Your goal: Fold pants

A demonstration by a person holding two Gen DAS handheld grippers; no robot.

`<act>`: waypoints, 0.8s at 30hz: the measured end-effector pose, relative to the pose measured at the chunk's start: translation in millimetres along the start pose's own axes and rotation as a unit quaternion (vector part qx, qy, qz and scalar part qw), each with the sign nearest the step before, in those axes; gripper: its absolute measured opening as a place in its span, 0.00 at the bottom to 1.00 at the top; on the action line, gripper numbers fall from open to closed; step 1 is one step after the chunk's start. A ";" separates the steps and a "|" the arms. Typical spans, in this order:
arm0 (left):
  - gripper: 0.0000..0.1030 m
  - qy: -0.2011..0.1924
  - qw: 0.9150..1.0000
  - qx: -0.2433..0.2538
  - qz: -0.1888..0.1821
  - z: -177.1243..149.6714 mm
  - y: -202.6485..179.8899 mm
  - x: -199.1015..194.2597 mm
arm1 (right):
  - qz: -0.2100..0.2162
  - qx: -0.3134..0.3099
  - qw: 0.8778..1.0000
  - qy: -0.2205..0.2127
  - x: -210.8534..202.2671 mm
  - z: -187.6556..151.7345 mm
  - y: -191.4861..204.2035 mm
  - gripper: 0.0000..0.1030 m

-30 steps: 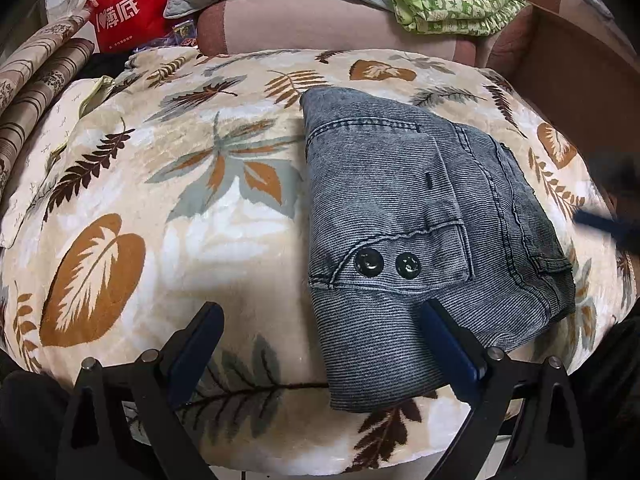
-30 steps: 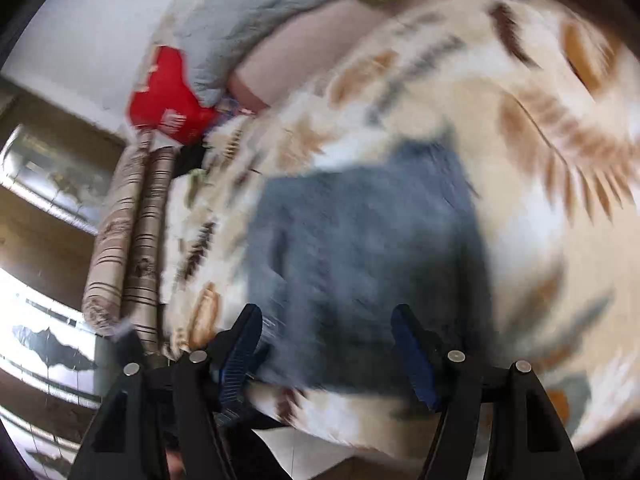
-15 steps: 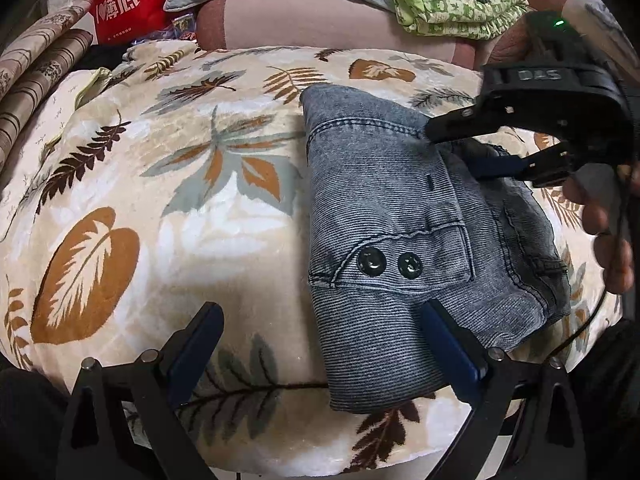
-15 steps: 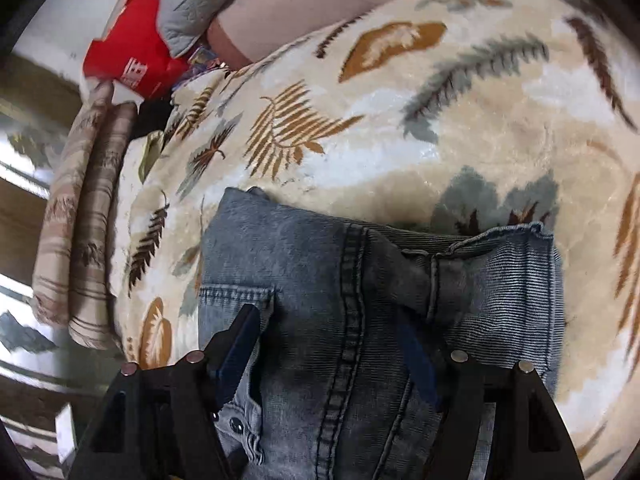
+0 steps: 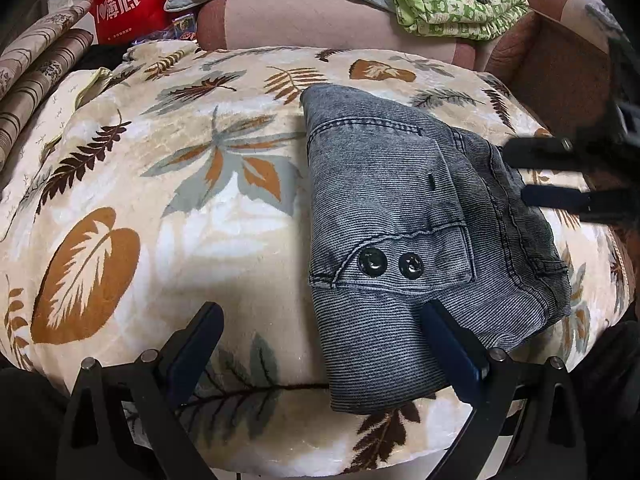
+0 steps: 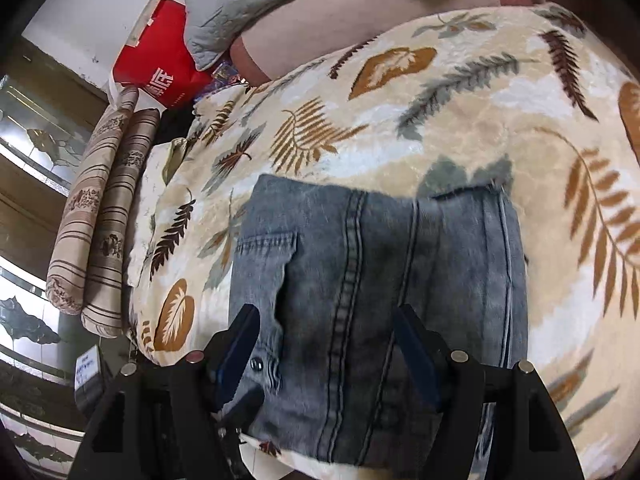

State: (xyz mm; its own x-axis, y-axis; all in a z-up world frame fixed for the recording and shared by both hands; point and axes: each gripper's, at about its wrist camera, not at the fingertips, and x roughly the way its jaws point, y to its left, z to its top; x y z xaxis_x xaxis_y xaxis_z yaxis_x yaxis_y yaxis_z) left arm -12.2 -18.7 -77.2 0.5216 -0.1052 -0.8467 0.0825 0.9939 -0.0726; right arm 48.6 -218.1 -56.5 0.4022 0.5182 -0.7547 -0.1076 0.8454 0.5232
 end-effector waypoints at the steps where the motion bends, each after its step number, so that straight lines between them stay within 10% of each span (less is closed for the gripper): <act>1: 0.97 0.000 1.000 0.000 0.000 -0.2 0.0 -0.1 | 0.000 0.001 1.000 0.001 -0.8 -4.1 -1.5 0.71; 19: 0.97 -0.001 1.000 0.002 0.001 -0.2 -0.8 -1.4 | -0.062 -0.032 0.997 -0.027 -30.7 -57.0 -9.3 0.71; 24: 0.96 -0.003 1.000 0.002 -0.010 1.8 1.9 -5.4 | -0.136 -0.105 0.985 0.009 1.5 -72.2 -6.5 0.71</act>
State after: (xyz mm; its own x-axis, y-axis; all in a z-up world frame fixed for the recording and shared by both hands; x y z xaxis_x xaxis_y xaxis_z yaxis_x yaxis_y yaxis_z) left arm -13.3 -16.3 -71.8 0.5244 -0.1252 -0.8422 0.0964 0.9915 -0.0874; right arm -15.7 -213.4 -89.6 0.4265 0.2691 -0.8635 -0.1846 0.9605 0.2082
